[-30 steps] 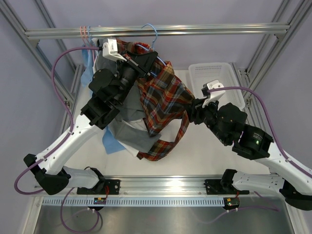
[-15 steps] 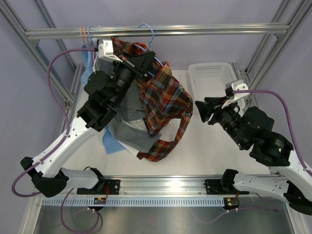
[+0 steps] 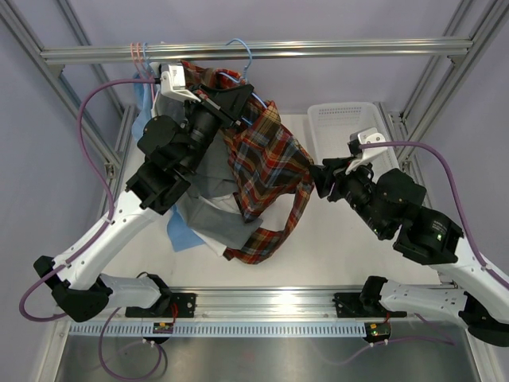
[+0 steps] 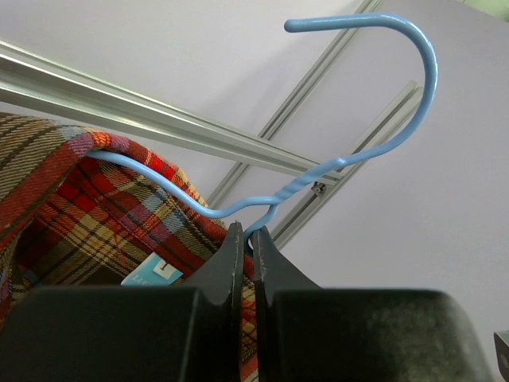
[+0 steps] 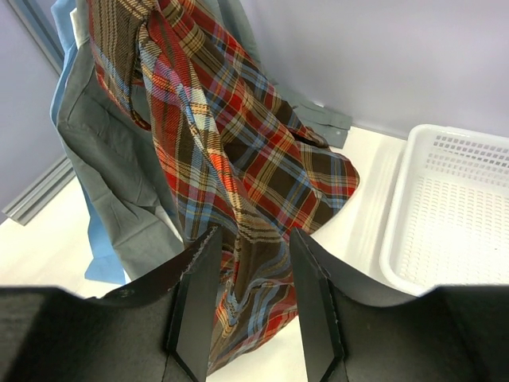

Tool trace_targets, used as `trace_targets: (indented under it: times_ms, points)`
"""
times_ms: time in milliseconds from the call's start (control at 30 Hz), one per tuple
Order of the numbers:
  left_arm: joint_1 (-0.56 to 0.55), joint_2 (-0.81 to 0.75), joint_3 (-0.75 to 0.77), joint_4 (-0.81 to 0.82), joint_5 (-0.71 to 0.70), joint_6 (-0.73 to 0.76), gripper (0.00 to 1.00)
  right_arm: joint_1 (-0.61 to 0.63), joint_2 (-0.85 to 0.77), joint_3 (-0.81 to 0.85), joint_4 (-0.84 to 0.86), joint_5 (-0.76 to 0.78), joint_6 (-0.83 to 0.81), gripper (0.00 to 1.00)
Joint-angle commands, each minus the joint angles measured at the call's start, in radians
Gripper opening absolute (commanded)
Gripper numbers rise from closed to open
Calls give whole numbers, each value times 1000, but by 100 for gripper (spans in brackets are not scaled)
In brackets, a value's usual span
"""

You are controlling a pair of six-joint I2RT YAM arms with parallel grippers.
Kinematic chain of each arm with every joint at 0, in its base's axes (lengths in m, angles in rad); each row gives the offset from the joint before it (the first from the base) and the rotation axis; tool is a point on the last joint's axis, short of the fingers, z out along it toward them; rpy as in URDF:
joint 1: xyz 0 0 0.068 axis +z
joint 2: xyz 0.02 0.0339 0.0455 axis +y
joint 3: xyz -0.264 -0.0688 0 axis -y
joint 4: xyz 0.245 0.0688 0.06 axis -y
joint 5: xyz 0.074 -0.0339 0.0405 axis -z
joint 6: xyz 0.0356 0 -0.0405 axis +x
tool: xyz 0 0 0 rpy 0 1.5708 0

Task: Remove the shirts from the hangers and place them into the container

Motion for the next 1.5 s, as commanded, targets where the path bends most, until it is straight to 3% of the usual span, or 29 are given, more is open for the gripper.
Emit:
trace_targets:
  times_ms: [0,267,400,667,800,1467]
  points:
    - [4,-11,39,78,20,11,0,-7,5,-15,51,-21,-6,47]
    - [4,-14,33,81,23,9,0,-7,23,-23,71,-17,-11,45]
    - [4,-17,30,78,21,11,0,-7,32,-27,78,-4,-19,33]
    - [4,-19,27,78,21,12,0,-10,37,-38,88,6,-25,33]
    - [6,-17,25,66,10,14,0,-10,29,-46,87,42,-22,0]
    - [268,-57,-67,46,99,-107,0,-10,-159,-46,-123,348,35,0]
